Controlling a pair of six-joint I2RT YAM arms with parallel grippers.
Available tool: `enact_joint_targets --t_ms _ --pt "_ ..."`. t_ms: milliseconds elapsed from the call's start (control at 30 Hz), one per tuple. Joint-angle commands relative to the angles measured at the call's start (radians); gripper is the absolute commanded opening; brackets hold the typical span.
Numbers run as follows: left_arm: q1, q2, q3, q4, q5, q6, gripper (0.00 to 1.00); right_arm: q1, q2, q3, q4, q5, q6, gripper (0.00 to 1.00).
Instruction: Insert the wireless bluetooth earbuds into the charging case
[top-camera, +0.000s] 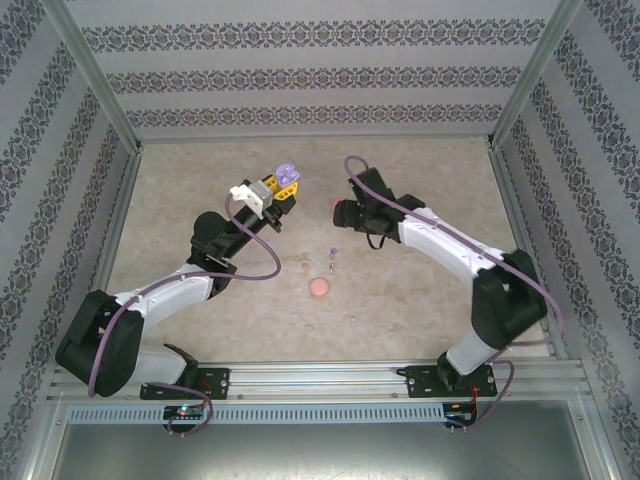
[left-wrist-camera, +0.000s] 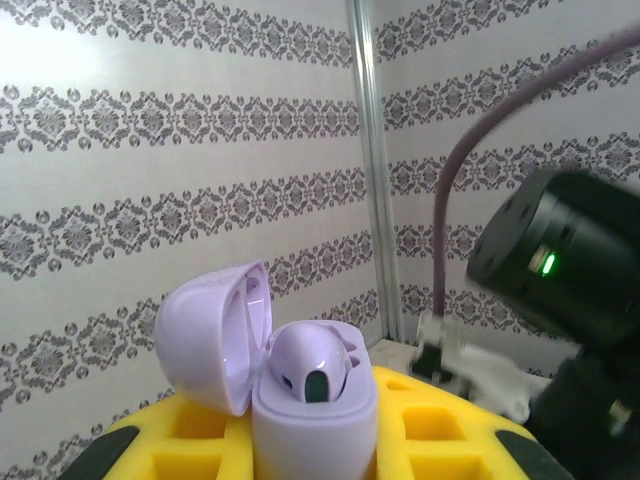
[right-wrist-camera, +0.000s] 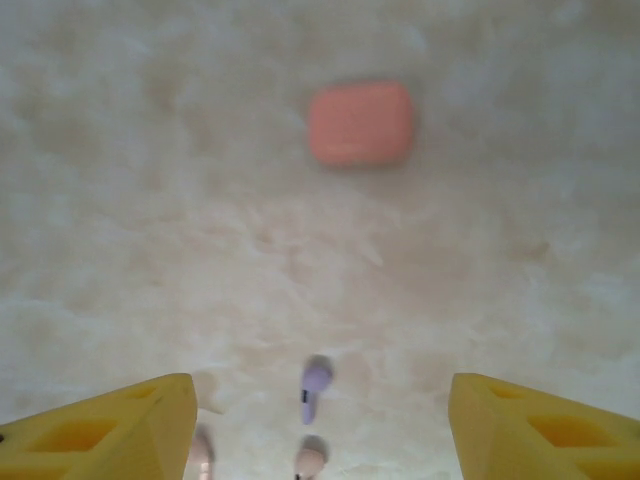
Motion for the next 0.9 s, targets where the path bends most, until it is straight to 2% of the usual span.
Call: enact_joint_targets --t_ms 0,267,500,867 --pt "-0.013 -0.036 -0.028 0.066 -0.041 0.012 0.00 0.048 0.076 0.054 -0.081 0.086 0.101 0.67" --pt "-0.012 -0.057 -0.072 0.079 -0.075 0.023 0.00 0.096 0.224 0.126 -0.146 0.136 0.253 0.60" --pt "-0.012 -0.069 -0.091 0.101 -0.087 0.028 0.00 0.128 0.308 0.212 -0.203 0.154 0.284 0.50" --pt "-0.012 -0.098 -0.108 0.111 -0.094 0.040 0.00 0.141 0.406 0.278 -0.256 0.164 0.297 0.42"
